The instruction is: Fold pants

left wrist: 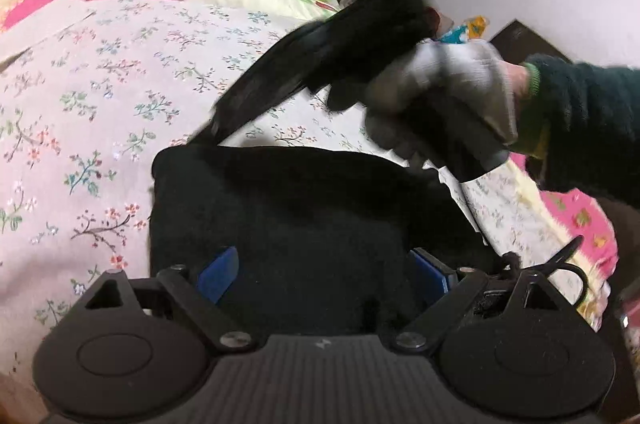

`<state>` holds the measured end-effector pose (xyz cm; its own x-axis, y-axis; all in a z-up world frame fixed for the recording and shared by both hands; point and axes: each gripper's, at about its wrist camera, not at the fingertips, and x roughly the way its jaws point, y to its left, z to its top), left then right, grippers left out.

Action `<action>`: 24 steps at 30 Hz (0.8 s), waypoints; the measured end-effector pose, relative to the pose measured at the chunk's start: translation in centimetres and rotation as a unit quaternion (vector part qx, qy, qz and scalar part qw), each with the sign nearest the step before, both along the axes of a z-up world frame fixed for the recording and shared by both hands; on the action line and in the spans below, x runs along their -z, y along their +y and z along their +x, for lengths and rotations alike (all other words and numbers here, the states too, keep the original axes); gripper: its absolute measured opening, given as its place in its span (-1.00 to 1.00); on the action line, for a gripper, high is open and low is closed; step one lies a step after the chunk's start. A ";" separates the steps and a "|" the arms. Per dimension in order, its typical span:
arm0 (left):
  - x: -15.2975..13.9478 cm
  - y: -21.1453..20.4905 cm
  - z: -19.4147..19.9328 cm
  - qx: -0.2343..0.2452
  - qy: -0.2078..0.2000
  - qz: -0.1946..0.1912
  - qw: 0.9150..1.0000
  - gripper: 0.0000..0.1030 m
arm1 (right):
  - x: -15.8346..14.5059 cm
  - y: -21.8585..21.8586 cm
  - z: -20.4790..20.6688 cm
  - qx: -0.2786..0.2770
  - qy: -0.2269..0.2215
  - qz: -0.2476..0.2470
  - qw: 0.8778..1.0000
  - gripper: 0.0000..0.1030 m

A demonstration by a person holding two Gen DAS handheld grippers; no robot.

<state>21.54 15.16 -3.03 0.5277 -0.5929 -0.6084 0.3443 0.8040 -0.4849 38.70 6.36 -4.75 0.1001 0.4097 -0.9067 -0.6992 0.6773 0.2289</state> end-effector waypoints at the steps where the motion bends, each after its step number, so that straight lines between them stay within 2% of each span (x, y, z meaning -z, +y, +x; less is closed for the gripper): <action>1: -0.1 -0.2 -0.1 0.003 -0.002 0.002 1.000 0.92 | 0.8 0.2 0.3 0.004 0.027 -0.010 1.000 -1.00; 3: -0.2 -0.1 -0.4 0.001 -0.001 -0.003 1.000 0.92 | 1.6 0.2 0.0 0.002 0.087 0.000 0.996 -0.99; 6: 0.0 0.2 -0.4 -0.008 0.004 -0.017 1.000 0.92 | 1.1 -0.5 -0.5 -0.001 0.120 0.016 0.993 -1.00; 8: 0.2 0.5 -0.1 -0.013 0.010 -0.015 1.000 0.92 | 1.9 -0.9 0.0 0.017 0.088 -0.015 0.996 -1.00; 10: -0.2 0.6 -0.1 -0.014 0.009 -0.020 1.000 0.92 | 1.4 -1.4 0.6 0.056 0.076 0.001 0.996 -1.00; 11: -0.3 0.7 -0.3 -0.016 0.008 -0.022 1.000 0.92 | 0.3 -1.5 0.5 0.062 0.041 0.010 0.997 -1.00; 12: -0.3 0.8 -0.4 -0.019 0.010 -0.019 1.000 0.92 | -0.9 -1.6 0.1 0.065 0.003 0.015 0.998 -0.81; 13: -0.3 0.8 -0.3 -0.024 0.012 -0.011 1.000 0.92 | -2.2 -1.8 -0.3 0.077 -0.025 0.022 0.996 -0.78; 15: -0.4 1.0 -0.9 -0.029 0.008 0.003 1.000 0.92 | -4.0 -2.6 -1.3 0.084 -0.032 0.055 0.994 -0.72; 17: -0.7 1.4 -1.4 -0.039 -0.001 -0.003 0.999 0.92 | -4.8 -3.1 -3.6 0.061 -0.016 0.098 0.993 -0.67; 20: -0.7 2.4 -1.7 -0.064 0.009 0.000 0.998 0.92 | -3.2 -4.4 -6.9 0.065 -0.008 0.093 0.994 -0.69; 21: -0.3 2.6 -1.6 -0.070 0.015 0.012 0.997 0.92 | -2.6 -5.5 -7.7 0.085 -0.015 0.083 0.993 -0.74; 22: 0.2 2.5 -1.7 -0.070 0.024 0.054 0.996 0.92 | -2.1 -6.6 -8.3 0.106 -0.020 0.079 0.991 -0.75; 24: 1.6 2.0 -2.4 -0.064 0.023 0.159 0.985 0.92 | -1.0 -9.5 -9.6 0.142 -0.041 0.050 0.988 -1.00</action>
